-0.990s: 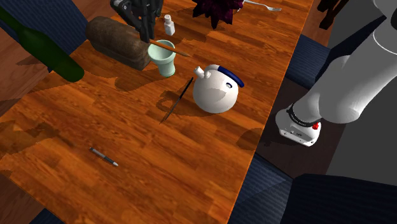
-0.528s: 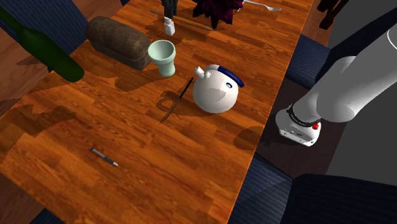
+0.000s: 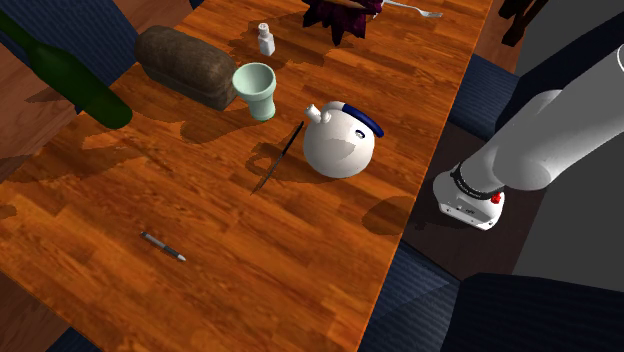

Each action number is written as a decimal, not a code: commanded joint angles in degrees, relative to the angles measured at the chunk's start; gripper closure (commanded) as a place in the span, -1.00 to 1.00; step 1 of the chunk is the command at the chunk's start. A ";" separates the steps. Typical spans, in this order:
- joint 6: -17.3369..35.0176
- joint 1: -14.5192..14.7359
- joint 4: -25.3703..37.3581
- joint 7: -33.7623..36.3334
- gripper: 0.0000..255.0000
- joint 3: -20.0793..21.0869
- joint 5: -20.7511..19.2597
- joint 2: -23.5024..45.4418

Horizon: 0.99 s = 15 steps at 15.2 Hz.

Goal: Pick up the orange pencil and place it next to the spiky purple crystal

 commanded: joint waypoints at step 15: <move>0.88 -6.78 -4.17 -14.67 1.00 -7.17 -0.37 0.06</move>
